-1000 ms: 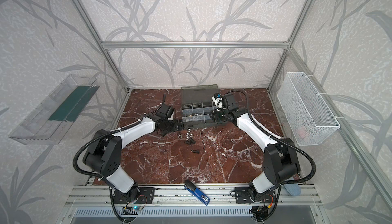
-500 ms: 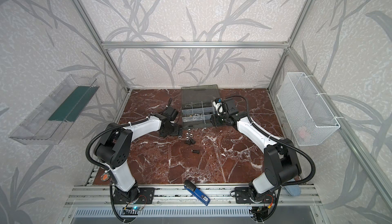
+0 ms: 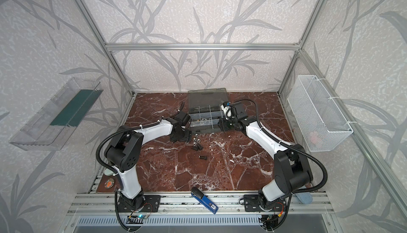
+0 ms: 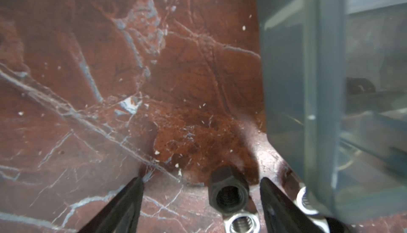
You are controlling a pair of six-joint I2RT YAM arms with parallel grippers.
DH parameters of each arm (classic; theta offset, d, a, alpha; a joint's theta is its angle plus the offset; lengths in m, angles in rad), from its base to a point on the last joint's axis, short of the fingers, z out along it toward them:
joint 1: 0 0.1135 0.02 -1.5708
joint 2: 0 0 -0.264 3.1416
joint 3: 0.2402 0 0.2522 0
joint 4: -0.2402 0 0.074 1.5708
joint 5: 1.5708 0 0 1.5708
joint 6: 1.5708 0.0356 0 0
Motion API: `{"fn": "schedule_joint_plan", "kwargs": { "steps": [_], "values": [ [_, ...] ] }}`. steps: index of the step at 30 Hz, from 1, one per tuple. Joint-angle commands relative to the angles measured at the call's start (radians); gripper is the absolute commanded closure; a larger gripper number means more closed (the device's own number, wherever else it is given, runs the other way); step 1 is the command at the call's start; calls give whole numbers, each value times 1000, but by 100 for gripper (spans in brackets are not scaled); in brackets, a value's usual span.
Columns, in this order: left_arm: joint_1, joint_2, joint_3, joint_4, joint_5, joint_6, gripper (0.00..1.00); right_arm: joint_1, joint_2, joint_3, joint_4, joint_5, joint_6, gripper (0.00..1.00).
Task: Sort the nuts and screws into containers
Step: 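Close the left gripper on a black hex nut at the box edge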
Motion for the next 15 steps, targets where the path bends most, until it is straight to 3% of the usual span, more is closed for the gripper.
{"fn": "schedule_joint_plan", "kwargs": {
  "steps": [1, 15],
  "values": [
    [-15, 28, 33, -40, -17, 2, 22, -3, -20, -14, 12, -5, 2, 47],
    [-26, 65, 76, -71, -9, 16, 50, -3, -26, -22, 8, 6, -2, 47]
  ]
}}
